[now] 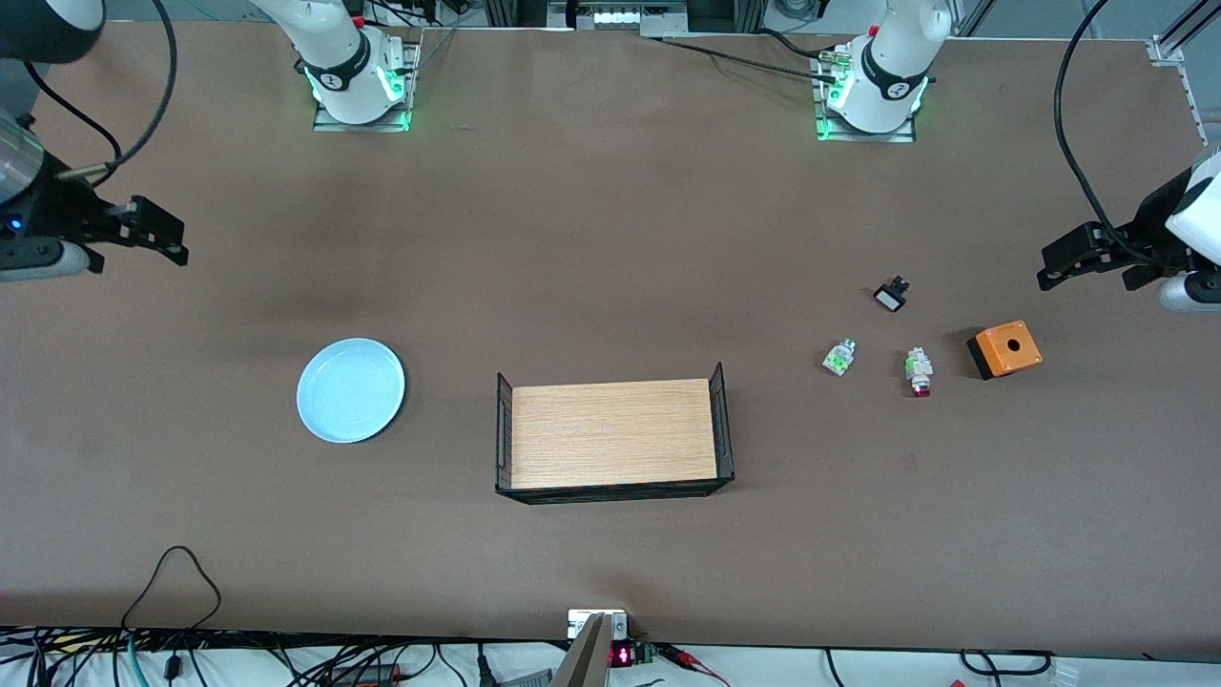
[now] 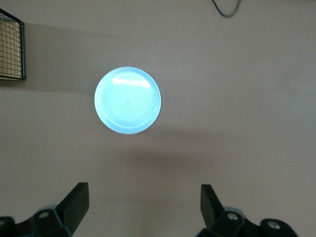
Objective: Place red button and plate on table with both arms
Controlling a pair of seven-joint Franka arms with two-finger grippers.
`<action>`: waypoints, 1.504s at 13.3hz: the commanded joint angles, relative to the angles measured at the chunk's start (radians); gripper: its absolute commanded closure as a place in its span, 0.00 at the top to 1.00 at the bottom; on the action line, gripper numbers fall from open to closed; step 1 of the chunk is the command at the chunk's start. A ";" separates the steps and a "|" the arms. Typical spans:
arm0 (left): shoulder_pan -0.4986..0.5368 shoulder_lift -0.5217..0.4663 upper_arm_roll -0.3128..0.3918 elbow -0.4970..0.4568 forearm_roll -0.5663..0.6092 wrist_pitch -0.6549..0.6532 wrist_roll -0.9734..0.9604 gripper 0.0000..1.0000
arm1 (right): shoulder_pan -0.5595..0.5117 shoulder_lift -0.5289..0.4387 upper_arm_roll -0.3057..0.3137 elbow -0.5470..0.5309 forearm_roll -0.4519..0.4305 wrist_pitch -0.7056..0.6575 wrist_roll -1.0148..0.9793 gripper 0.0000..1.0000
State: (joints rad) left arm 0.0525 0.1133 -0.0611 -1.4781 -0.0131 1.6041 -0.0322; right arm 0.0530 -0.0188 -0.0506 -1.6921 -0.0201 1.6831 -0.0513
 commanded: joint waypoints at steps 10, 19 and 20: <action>0.004 0.005 0.001 0.025 -0.018 -0.035 0.005 1.00 | -0.045 -0.041 0.052 0.037 0.009 -0.025 0.090 1.00; 0.004 0.005 0.000 0.027 -0.018 -0.049 0.006 1.00 | -0.050 -0.018 0.049 0.046 0.005 -0.121 0.100 1.00; 0.003 0.006 0.000 0.027 -0.018 -0.050 0.006 1.00 | -0.048 -0.015 0.049 0.046 0.006 -0.121 0.100 1.00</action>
State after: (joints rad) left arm 0.0526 0.1133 -0.0610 -1.4770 -0.0131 1.5794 -0.0322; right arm 0.0189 -0.0454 -0.0149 -1.6748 -0.0200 1.5807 0.0365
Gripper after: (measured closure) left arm 0.000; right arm 0.000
